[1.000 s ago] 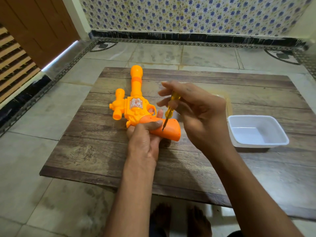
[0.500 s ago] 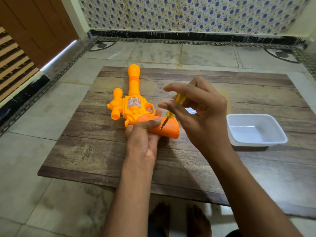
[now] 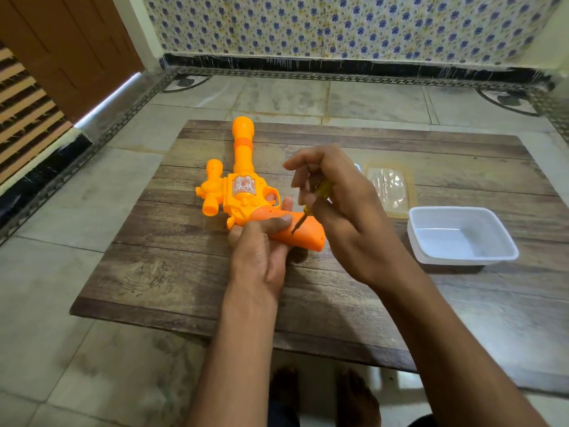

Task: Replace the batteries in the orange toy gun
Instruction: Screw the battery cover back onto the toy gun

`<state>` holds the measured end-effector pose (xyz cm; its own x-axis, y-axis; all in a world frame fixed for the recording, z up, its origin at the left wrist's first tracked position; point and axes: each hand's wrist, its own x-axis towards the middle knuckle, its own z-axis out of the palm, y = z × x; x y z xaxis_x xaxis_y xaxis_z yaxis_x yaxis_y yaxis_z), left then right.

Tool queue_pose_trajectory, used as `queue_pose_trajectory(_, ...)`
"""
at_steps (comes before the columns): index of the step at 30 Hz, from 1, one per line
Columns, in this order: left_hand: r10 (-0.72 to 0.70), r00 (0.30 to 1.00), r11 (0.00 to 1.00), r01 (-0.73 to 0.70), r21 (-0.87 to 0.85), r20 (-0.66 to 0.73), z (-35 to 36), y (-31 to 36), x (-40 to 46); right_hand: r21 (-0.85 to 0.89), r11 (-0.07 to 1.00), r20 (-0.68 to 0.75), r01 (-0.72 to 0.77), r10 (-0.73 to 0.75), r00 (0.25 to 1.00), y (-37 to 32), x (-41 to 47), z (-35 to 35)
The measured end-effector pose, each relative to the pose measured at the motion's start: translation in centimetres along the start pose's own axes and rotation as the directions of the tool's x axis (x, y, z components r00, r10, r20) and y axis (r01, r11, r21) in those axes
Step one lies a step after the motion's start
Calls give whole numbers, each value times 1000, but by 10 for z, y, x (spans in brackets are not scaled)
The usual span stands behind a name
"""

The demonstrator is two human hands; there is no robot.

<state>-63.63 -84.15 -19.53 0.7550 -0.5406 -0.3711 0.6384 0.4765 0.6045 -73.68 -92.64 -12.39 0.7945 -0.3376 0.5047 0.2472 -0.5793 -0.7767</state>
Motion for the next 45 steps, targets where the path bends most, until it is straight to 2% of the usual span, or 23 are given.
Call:
queue_pose_trajectory(3,-2,1000,1000,3,16,-17,1,-1,1,48,998,-64,-36,39,997,-2,1,4)
queue_pose_trajectory(6,-2,1000,999,3,54,-20,0,-1,0,-118,993,-205,-3,-21,979,5,0,9)
queue_pose_trajectory(8,14,1000,999,-13,43,-14,0,0,0,-222,974,-247,41,-97,964,9,0,9)
queue_pose_trajectory(14,22,1000,999,-21,-32,15,2,1,0,-172,974,-247,146,-186,951,10,0,4)
queue_pose_trajectory(20,20,1000,1000,-20,5,17,5,0,-7,-259,951,-285,171,-244,927,7,1,5)
queue_pose_trajectory(26,30,999,999,-30,14,-12,2,1,-6,-171,969,-227,180,-216,950,9,0,7)
queue_pose_trajectory(32,22,999,1000,-22,16,-45,0,3,-5,-148,977,-280,155,-192,941,10,0,6)
queue_pose_trajectory(34,20,999,1000,-20,8,-27,1,4,-6,-125,981,-261,147,-175,949,11,-1,6)
queue_pose_trajectory(38,48,996,998,-51,-28,-79,5,3,-7,-51,991,-211,124,-132,969,12,-1,4)
queue_pose_trajectory(43,52,992,998,-49,34,-117,10,3,-11,-98,990,-231,106,-126,965,11,0,3)
queue_pose_trajectory(45,38,993,998,-32,59,-113,9,1,-12,-30,994,-216,108,-112,970,9,-1,3)
